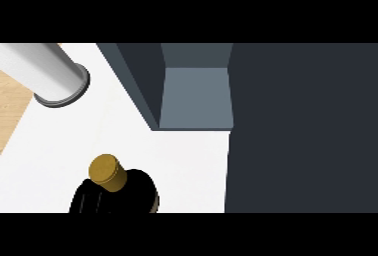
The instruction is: Pick up the wine, place it into the cabinet and close the cabinet
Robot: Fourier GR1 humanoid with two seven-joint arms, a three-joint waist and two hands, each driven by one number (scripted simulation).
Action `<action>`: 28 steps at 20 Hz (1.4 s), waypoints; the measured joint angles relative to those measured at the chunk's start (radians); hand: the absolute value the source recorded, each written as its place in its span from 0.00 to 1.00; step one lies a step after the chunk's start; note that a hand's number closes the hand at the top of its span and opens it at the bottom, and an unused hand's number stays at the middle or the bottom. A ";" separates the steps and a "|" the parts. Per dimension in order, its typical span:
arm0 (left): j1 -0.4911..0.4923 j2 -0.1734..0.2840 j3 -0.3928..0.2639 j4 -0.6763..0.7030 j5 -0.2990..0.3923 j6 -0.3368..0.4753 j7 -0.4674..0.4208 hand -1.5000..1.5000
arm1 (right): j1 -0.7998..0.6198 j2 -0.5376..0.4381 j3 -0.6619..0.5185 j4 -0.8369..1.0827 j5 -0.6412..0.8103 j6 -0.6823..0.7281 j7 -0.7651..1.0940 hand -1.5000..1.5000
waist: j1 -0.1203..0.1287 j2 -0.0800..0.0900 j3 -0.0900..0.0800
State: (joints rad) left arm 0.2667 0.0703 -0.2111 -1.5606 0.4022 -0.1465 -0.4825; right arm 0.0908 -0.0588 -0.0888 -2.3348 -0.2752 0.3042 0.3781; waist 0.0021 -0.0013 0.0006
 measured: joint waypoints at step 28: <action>-0.586 -0.070 -0.104 0.121 -0.116 0.506 0.256 1.00 | -0.021 0.012 0.010 0.052 0.037 0.001 -0.037 0.00 | -0.008 0.002 0.000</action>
State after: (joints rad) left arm -0.3191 0.0006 -0.3155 -1.4393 0.2859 0.3593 -0.2266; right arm 0.0693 -0.0471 -0.0788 -2.2829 -0.2381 0.3052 0.3407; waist -0.0061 0.0003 0.0001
